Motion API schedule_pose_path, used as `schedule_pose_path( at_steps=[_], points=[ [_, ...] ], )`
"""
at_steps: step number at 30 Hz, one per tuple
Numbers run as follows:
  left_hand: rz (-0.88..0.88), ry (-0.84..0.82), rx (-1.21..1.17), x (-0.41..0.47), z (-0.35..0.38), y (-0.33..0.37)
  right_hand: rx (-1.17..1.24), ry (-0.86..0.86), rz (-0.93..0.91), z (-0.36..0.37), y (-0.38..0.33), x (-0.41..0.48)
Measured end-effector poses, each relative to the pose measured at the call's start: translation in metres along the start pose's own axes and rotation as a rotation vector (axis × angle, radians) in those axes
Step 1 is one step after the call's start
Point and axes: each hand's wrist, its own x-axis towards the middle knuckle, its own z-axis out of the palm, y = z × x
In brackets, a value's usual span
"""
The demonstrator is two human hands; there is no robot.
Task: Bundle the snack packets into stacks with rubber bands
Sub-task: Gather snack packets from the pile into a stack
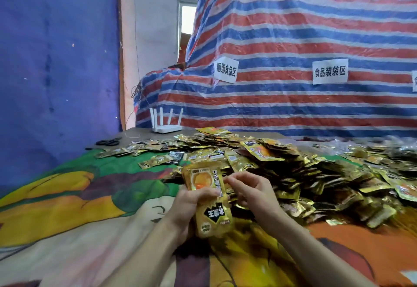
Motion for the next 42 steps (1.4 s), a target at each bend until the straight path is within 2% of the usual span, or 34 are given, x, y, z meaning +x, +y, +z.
schedule_pose_path(
  at_steps=[2,5,8,12,16,22,27,30,33,37,42],
  points=[
    [-0.024,0.017,0.019,0.000,0.001,0.000,-0.048,0.076,-0.076,0.006,0.010,0.000],
    [-0.096,-0.003,0.030,0.000,-0.001,0.003,-0.114,0.086,-0.157,0.004,0.017,0.000],
    [-0.203,-0.096,-0.016,0.000,-0.003,0.005,-0.131,0.112,-0.097,-0.005,0.016,0.002],
    [-0.156,-0.198,-0.205,0.001,-0.009,0.008,0.367,-0.089,0.170,-0.012,0.007,0.000],
    [-0.129,-0.243,-0.328,-0.001,-0.010,0.009,0.621,-0.290,0.254,-0.011,-0.002,-0.005],
    [-0.106,-0.278,-0.420,-0.001,-0.008,0.011,0.820,-0.295,0.217,-0.017,-0.003,-0.005],
    [-0.163,-0.291,-0.368,0.003,-0.004,0.005,1.018,-0.127,0.182,-0.018,-0.003,-0.001],
    [-0.183,-0.286,-0.326,0.006,-0.006,0.003,0.831,-0.073,0.187,-0.013,0.000,0.003],
    [-0.189,-0.236,-0.256,0.006,-0.008,0.002,0.636,-0.066,0.116,-0.007,0.002,0.002],
    [-0.179,-0.138,-0.222,0.009,-0.011,0.000,0.601,-0.095,0.080,-0.005,0.006,-0.002],
    [-0.100,-0.063,-0.207,0.012,-0.006,0.000,0.546,0.008,0.068,-0.005,0.006,-0.001]
  ],
)
